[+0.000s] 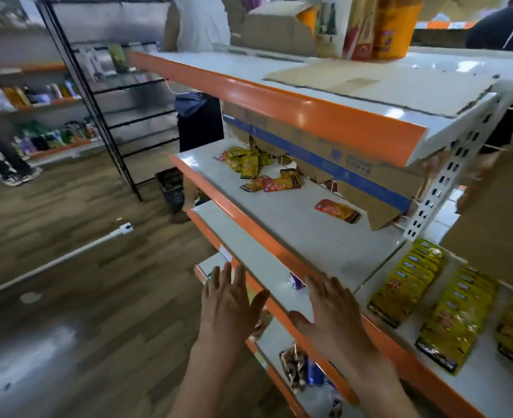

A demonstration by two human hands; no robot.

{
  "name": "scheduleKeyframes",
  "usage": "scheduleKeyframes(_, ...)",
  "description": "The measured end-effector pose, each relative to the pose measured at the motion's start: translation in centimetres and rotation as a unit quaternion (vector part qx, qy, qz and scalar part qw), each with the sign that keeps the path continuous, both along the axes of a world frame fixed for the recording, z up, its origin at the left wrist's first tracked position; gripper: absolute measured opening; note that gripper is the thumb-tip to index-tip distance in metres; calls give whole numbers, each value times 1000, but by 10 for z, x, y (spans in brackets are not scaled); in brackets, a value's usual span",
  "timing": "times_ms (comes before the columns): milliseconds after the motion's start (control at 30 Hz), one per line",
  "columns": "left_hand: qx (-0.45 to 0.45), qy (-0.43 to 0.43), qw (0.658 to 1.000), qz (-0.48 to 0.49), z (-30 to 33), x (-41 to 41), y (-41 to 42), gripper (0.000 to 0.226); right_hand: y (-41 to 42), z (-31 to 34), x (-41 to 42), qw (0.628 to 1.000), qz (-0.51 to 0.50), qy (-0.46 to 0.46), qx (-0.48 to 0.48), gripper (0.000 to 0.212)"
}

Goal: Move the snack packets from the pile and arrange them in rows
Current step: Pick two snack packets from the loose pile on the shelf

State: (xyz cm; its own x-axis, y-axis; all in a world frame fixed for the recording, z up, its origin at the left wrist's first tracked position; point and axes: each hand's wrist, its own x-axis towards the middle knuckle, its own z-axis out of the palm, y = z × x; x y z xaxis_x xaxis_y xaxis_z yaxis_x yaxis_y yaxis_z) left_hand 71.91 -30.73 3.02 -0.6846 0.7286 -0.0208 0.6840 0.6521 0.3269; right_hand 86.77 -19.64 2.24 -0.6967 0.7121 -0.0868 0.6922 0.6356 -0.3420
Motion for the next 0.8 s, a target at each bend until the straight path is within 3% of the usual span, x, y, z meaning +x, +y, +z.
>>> scheduleKeyframes(433,-5,-12,999,32,-25,-121,-26,78,-26,-3,-130,998,9,3,-65,79)
scheduleKeyframes(800,7,-32,999,33,-38,-203,-2,79,20,-17,-223,998,3,22,-53,75)
